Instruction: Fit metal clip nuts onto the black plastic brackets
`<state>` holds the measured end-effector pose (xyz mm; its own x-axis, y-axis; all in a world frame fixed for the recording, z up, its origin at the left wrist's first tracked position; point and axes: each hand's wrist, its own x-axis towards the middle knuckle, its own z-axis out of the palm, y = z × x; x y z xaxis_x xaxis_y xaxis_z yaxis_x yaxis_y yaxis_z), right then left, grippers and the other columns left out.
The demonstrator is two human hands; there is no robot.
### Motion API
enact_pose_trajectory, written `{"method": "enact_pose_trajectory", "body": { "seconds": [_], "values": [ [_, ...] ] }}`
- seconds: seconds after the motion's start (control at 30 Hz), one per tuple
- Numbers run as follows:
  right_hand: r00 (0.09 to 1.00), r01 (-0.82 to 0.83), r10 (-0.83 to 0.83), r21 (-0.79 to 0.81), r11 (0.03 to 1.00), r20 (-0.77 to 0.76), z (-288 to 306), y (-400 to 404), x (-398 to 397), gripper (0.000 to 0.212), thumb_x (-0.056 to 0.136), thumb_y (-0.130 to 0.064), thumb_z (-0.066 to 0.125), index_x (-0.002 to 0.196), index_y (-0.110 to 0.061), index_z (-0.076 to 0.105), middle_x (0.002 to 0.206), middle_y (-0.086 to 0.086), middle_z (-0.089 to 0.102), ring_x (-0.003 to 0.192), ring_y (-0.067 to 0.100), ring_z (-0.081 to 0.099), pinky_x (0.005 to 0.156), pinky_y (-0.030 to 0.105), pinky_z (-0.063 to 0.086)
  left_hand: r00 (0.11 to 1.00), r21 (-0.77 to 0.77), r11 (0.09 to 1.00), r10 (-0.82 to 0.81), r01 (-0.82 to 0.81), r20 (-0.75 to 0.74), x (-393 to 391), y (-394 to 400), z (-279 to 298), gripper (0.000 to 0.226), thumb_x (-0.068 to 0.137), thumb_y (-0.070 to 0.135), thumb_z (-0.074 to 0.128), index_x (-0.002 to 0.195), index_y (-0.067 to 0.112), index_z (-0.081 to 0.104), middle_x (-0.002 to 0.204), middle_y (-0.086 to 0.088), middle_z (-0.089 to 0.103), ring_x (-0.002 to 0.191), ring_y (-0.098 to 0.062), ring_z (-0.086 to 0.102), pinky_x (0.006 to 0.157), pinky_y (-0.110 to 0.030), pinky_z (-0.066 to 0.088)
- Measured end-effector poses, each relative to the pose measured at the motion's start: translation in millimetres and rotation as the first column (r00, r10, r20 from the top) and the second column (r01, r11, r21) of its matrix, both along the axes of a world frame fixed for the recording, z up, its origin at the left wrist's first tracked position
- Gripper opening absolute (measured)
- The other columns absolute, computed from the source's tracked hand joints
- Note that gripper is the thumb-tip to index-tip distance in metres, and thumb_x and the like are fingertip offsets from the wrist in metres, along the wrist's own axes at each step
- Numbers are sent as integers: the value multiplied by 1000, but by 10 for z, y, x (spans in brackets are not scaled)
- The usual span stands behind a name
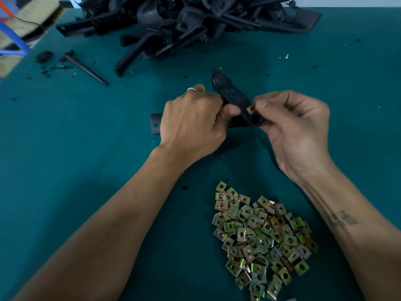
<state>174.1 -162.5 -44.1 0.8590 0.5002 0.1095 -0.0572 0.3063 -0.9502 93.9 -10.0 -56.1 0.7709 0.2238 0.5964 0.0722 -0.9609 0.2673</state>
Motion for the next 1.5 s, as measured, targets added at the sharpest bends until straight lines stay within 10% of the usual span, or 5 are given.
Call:
{"method": "enact_pose_trajectory", "body": {
  "seconds": [0.3, 0.47, 0.93, 1.27, 1.5],
  "values": [
    [970, -243, 244, -178, 954, -16, 110, -170, 138, 34, 97, -29, 51, 79, -12, 74, 110, 12, 72, 107, 23, 68, 93, 39, 57, 993, 10, 999, 54, -53, -102, 5, 1, 0, 54, 100, 56, 30, 68, 16, 48, 69, 0, 54, 81, -34, 59, 56, -38, 35],
    [786, 276, 68, -447, 851, 615, 33, -240, 105, 11, 89, -2, 68, 81, -8, 70, 83, 7, 67, 74, 21, 60, 68, 38, 47, 979, -3, 982, 189, -190, -72, 30, -16, -17, 43, 103, 43, 42, 70, 16, 40, 77, -16, 62, 79, -40, 61, 56, -36, 28],
    [527, -257, 795, -836, 484, 299, 88, -185, -205, 16, 84, -21, 81, 78, -30, 70, 94, -12, 62, 73, 12, 58, 62, 21, 46, 977, -49, 978, 201, -205, -73, 48, -3, -13, 42, 104, 38, 34, 70, 15, 42, 77, -12, 63, 91, -38, 58, 61, -36, 26],
    [969, -219, 215, 19, 976, 123, 84, -226, 128, 11, 79, -7, 73, 89, -8, 70, 73, 7, 71, 62, 18, 60, 56, 22, 47, 992, -40, 998, -43, 38, -121, -14, 2, 23, 46, 101, 48, 25, 69, 17, 36, 70, -2, 48, 63, -36, 51, 56, -35, 23],
    [959, -42, 53, -47, 998, 279, 1, -178, 192, 22, 86, -2, 73, 93, -22, 79, 89, -2, 78, 84, 13, 72, 77, 21, 53, 947, -18, 953, -302, 302, -110, -35, -27, 64, 46, 103, 50, 20, 72, 21, 35, 69, 0, 48, 62, -33, 49, 54, -33, 23]
  ]
}}
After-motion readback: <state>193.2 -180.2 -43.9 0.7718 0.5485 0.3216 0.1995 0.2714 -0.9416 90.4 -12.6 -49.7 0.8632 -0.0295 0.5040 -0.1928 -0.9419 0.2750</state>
